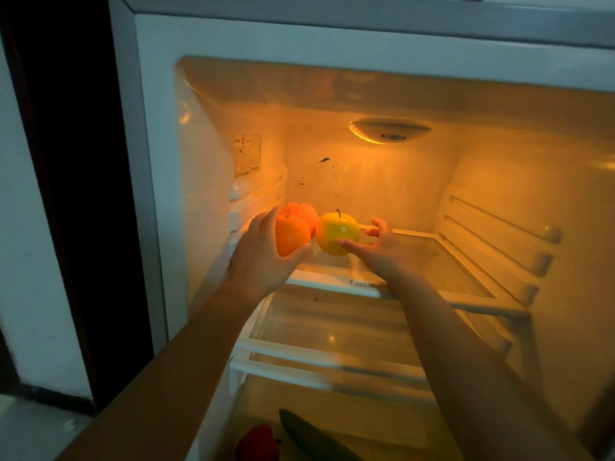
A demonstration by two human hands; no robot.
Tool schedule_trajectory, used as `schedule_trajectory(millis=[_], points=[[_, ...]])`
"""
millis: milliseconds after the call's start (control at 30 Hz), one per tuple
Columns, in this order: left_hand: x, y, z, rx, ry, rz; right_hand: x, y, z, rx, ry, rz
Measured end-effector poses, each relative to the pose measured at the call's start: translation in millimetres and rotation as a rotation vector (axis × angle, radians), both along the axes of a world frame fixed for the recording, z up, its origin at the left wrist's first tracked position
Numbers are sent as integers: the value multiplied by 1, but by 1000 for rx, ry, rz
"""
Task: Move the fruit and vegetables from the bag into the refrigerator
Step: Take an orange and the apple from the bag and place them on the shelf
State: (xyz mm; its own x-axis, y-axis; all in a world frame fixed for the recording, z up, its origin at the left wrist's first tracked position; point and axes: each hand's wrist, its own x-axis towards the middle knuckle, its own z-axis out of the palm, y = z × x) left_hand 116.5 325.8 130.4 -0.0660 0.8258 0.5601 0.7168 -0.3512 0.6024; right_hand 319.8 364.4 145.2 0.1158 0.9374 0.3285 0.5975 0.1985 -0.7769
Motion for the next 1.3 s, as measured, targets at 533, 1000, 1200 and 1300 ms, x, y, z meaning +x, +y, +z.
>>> schedule_trajectory(millis=[533,1000,1200,1300], points=[[-13,-109,-65,-53,-163,-262,6,-176,-91,98,147,49],[-60,-177,-180,-443,184,-638,-61,-320,-223,-345,54,-236],[-51,-205,-205,-474,300,-897,-84,-396,-247,-421,-9,-407],[-41,-230,-215,-517,320,-993,-90,-438,-256,-506,-12,-495]])
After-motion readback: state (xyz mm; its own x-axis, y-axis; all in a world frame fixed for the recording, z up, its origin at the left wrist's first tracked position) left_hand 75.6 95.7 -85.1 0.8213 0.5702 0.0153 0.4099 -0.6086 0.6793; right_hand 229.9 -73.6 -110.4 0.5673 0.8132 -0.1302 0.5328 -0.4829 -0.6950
